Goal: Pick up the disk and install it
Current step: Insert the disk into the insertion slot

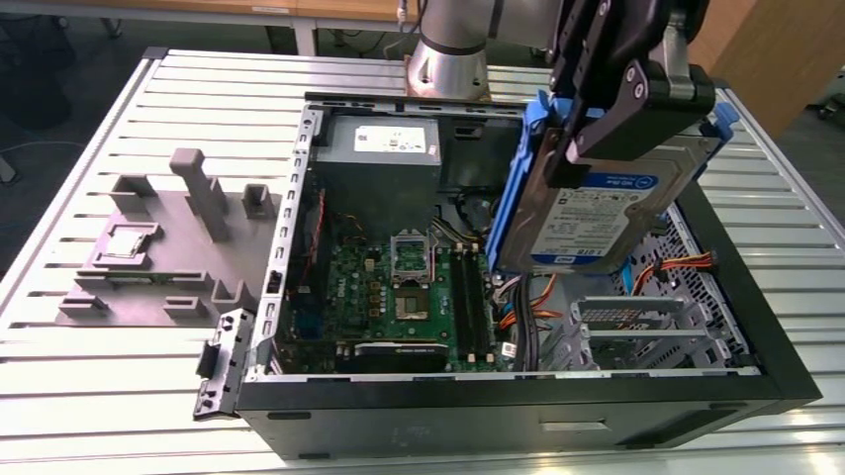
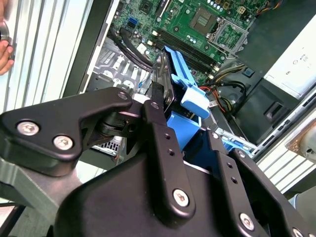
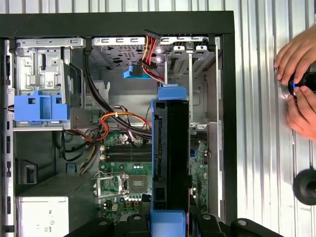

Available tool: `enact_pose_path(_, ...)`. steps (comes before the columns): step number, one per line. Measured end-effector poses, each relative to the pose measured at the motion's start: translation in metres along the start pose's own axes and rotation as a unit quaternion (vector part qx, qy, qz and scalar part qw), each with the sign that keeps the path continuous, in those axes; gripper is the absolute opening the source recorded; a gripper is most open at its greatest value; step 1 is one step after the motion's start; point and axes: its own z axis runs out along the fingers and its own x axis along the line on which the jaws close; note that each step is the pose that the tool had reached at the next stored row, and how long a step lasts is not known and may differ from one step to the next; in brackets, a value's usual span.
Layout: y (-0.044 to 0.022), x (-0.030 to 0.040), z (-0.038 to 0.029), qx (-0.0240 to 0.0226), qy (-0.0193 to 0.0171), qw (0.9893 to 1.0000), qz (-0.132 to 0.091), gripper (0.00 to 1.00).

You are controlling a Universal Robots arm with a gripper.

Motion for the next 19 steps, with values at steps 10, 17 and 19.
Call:
enact_pose_path(10,0.0154,-0.0013,0.0026,0.0003,0.0000,1.0000,0.000,0.37)
enact_pose_path(17,0.0255,-0.0031,0.0053,0.0002,-0.0030,1.0000,0.000,0.37)
enact_pose_path(19,0.0258,-0.0055,0.0057,0.0001,-0.0046,1.0000,0.000,0.37)
